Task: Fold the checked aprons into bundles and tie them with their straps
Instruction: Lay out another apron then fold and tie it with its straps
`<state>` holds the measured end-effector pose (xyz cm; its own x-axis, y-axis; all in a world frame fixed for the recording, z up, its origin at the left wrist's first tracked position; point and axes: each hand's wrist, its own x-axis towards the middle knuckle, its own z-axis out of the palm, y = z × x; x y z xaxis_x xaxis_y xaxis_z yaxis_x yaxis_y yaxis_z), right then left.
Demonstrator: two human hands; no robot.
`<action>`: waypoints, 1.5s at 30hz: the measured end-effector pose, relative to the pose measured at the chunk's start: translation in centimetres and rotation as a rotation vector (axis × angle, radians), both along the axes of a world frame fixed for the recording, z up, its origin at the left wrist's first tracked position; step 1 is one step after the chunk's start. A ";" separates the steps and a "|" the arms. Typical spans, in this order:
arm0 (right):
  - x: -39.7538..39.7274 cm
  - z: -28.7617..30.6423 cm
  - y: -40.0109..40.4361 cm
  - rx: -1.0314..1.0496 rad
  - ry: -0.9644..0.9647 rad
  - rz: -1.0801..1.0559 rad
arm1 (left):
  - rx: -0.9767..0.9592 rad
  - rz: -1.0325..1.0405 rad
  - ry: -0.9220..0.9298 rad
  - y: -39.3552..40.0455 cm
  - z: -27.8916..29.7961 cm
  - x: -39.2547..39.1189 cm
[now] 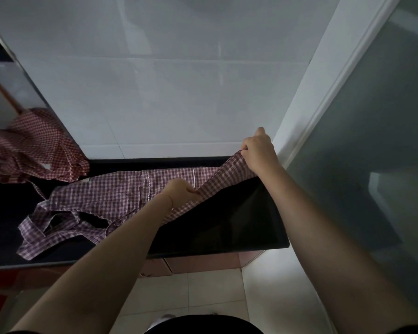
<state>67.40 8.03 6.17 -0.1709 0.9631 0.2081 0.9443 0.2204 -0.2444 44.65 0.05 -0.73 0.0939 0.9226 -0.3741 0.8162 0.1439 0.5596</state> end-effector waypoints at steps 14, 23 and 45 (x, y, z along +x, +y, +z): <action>-4.0 17.1 2.6 0.286 -0.026 0.062 | 0.213 0.121 -0.252 4.6 19.6 -5.8; -6.1 29.6 -0.9 0.526 -0.057 0.069 | 0.042 -0.049 -0.527 1.9 25.9 -7.5; -4.5 24.8 -0.9 0.196 0.096 -0.230 | 0.615 0.627 0.123 1.1 25.2 -12.8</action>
